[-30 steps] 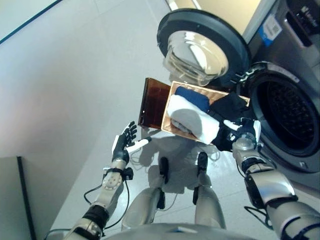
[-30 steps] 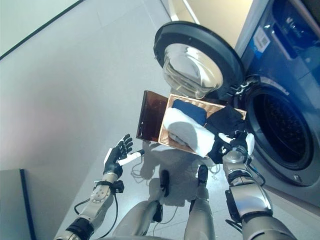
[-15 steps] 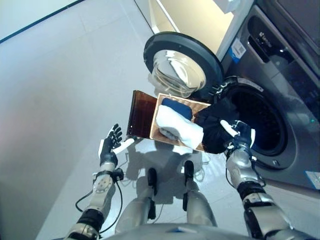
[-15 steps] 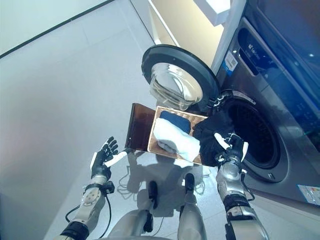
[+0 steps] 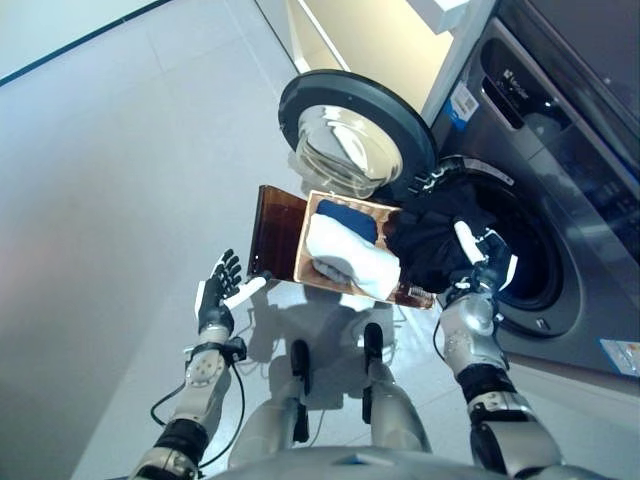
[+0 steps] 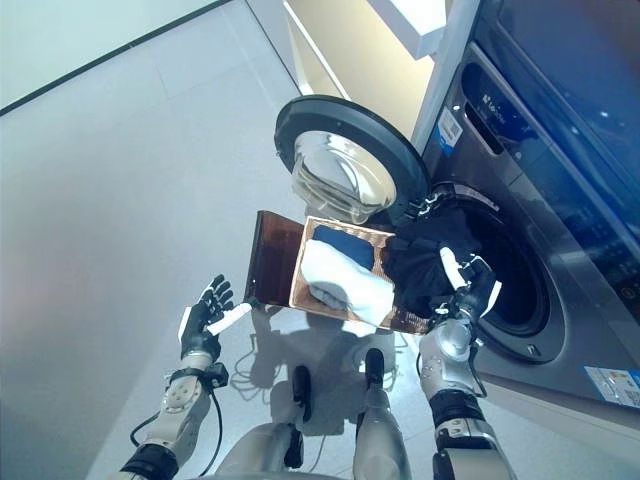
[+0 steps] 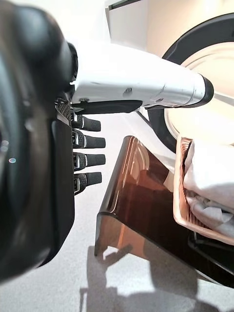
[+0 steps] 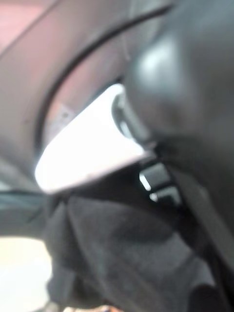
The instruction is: Pick up the clothes and place them into the washing machine
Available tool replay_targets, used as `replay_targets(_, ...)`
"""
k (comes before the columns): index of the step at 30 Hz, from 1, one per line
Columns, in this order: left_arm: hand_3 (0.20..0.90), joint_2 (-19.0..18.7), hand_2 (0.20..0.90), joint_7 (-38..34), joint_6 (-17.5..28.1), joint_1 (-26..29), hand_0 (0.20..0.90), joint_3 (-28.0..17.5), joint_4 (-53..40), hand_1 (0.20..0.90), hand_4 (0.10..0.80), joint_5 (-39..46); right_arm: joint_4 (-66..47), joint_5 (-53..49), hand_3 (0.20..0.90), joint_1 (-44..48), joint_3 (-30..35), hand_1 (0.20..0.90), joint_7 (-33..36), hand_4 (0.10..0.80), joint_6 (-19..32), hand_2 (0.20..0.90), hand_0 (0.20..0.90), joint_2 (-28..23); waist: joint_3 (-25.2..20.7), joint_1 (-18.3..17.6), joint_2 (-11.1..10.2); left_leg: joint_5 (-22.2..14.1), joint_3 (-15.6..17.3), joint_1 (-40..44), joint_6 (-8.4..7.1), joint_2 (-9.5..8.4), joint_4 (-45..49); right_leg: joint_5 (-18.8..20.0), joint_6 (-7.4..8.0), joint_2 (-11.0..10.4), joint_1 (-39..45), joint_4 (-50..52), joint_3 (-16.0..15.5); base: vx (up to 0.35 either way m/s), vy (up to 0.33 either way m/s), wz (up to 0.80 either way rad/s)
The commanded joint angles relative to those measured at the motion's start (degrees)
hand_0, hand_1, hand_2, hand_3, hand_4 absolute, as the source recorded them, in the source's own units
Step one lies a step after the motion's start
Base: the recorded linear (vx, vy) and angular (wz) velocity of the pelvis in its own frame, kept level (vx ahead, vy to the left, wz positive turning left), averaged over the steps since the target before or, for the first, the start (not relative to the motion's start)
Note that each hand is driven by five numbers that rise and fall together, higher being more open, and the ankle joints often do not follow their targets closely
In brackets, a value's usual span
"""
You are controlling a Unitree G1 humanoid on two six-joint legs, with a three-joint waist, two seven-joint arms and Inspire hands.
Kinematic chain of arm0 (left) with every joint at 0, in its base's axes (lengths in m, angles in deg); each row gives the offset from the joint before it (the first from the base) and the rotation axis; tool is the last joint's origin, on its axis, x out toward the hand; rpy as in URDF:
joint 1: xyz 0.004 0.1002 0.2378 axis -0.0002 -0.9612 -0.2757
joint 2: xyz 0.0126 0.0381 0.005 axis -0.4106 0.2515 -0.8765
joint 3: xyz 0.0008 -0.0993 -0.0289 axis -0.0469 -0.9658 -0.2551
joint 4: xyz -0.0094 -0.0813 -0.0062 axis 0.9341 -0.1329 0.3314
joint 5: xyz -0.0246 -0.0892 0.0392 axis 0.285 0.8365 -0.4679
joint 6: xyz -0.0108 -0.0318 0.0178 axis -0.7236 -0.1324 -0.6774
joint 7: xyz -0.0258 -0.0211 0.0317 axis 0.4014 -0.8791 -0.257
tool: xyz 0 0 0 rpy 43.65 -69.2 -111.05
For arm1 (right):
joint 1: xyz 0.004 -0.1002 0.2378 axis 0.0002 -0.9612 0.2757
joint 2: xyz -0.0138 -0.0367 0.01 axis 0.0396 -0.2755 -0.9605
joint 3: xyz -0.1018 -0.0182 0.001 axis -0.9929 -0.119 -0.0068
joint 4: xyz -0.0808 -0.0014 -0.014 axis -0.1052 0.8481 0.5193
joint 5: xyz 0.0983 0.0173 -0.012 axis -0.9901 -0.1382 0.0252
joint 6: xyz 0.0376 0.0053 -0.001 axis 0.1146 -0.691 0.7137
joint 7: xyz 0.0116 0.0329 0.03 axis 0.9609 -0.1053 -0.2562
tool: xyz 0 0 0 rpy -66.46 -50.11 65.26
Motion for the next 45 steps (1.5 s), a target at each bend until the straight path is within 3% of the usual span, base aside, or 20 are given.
replay_targets(1,0.9,-1.2,0.9,-1.6,6.6,3.0,0.9,0.8,1.2,0.9,0.8,0.1,1.4,-5.6,0.2,4.0,4.2,0.2,1.0,0.3,9.8,0.2,0.2,-0.5,-3.3,1.2,0.2,-5.3,0.6,3.3,-5.32,-0.27,-0.4,-4.9,2.72,-1.8,4.0,-0.2,-0.3,0.0,0.0,0.0)
replay_targets(10,0.9,-0.5,0.9,0.2,6.0,2.7,0.9,5.3,-0.4,0.9,0.8,1.4,18.3,-28.2,0.2,17.6,13.7,0.2,-2.7,0.3,14.0,0.2,0.2,-4.7,-2.1,3.2,4.1,-5.0,0.5,1.3,-5.79,-0.56,-0.4,-5.0,2.41,-2.0,1.8,-0.2,0.3,0.004,-0.01,0.01)
replay_targets(14,0.9,-0.9,0.9,2.7,5.7,2.1,0.9,7.4,-3.4,0.9,0.8,1.9,24.4,-30.5,0.2,24.2,15.7,0.2,-3.0,0.3,12.4,0.2,0.2,-13.6,-2.1,4.8,6.8,-4.4,0.2,-0.4,-6.37,-0.78,-0.4,-4.9,2.12,-2.3,0.2,-0.1,0.3,0.025,-0.051,0.06)
replay_targets(16,0.9,-1.0,0.9,3.1,5.7,2.1,0.9,7.9,-3.9,0.9,0.8,2.1,25.5,-30.6,0.2,25.4,15.7,0.2,-3.0,0.3,11.9,0.2,0.2,-15.7,-2.0,5.1,7.4,-4.2,0.3,-0.8,-6.56,-0.72,-0.4,-4.9,2.03,-2.3,-0.3,-0.1,0.2,0.028,-0.058,0.04)
replay_targets(19,0.9,-1.2,0.9,4.5,5.6,1.8,0.9,9.6,-5.6,0.9,0.8,3.0,28.1,-29.3,0.2,29.2,13.7,0.2,-2.8,0.3,9.9,0.2,0.2,-22.4,-1.5,5.9,8.4,-3.6,0.3,-2.2,-7.24,-0.46,-0.4,-4.8,1.61,-2.0,-1.9,0.1,0.3,0.033,-0.076,0.04)
replay_targets(24,0.9,-1.7,0.9,5.5,5.5,1.8,0.9,10.8,-8.0,0.9,0.8,3.8,30.2,-28.2,0.2,33.2,12.1,0.2,-1.7,0.3,8.8,0.2,0.2,-29.2,-1.2,6.3,9.6,-2.8,0.1,-3.9,-8.33,-0.07,-0.4,-5.4,1.12,-1.7,-4.2,1.3,0.2,0.022,-0.083,0.12)
replay_targets(26,0.9,-2.7,0.9,6.0,5.6,2.0,0.9,11.6,-10.6,0.9,0.8,3.9,32.3,-26.6,0.2,36.9,10.6,0.2,0.3,0.3,7.7,0.2,0.2,-35.0,-0.8,6.7,10.6,-2.1,-0.3,-5.6,-9.12,-0.2,-0.4,-5.5,0.91,-1.9,-6.1,2.2,0.0,-0.01,-0.067,0.23)
replay_targets(27,0.9,-2.6,0.9,6.0,5.5,2.1,0.9,11.6,-10.7,0.9,0.8,3.9,32.5,-26.6,0.2,37.1,10.5,0.2,0.3,0.3,7.7,0.2,0.2,-35.2,-0.9,6.7,10.7,-2.0,-0.4,-5.7,-9.12,-0.21,-0.4,-5.6,0.91,-1.9,-6.3,2.2,-0.1,-0.016,-0.054,0.21)
replay_targets(35,0.9,-5.5,0.9,5.3,5.9,2.7,0.9,12.1,-17.8,0.9,0.8,3.7,34.3,-18.7,0.2,51.2,-0.3,0.2,6.3,0.3,4.3,0.2,0.2,-51.0,-0.5,7.2,12.3,-0.6,-1.2,-11.0,-10.82,-0.52,-0.4,-6.0,0.67,-2.1,-13.7,6.8,0.3,-0.01,-0.039,0.11)
replay_targets(38,0.9,-6.3,0.9,4.6,6.3,3.0,0.9,11.7,-18.2,0.9,0.8,3.5,31.9,-14.0,0.2,55.6,-5.7,0.2,7.8,0.3,4.0,0.2,0.2,-54.4,-0.2,6.7,11.7,-0.4,-1.2,-12.2,-11.34,-0.4,-0.4,-6.3,0.63,-2.0,-15.9,8.2,0.4,-0.002,-0.032,0.05)
replay_targets(45,0.9,-6.6,0.9,3.2,6.4,3.5,0.9,11.8,-17.8,0.9,0.8,4.6,27.1,-13.8,0.2,62.5,-7.9,0.2,13.3,0.3,8.8,0.2,0.2,-55.9,-0.6,5.4,11.6,-0.5,-1.7,-13.4,-11.72,-0.71,-0.4,-6.9,0.75,-1.9,-17.3,9.6,0.5,0.021,-0.003,0.05)
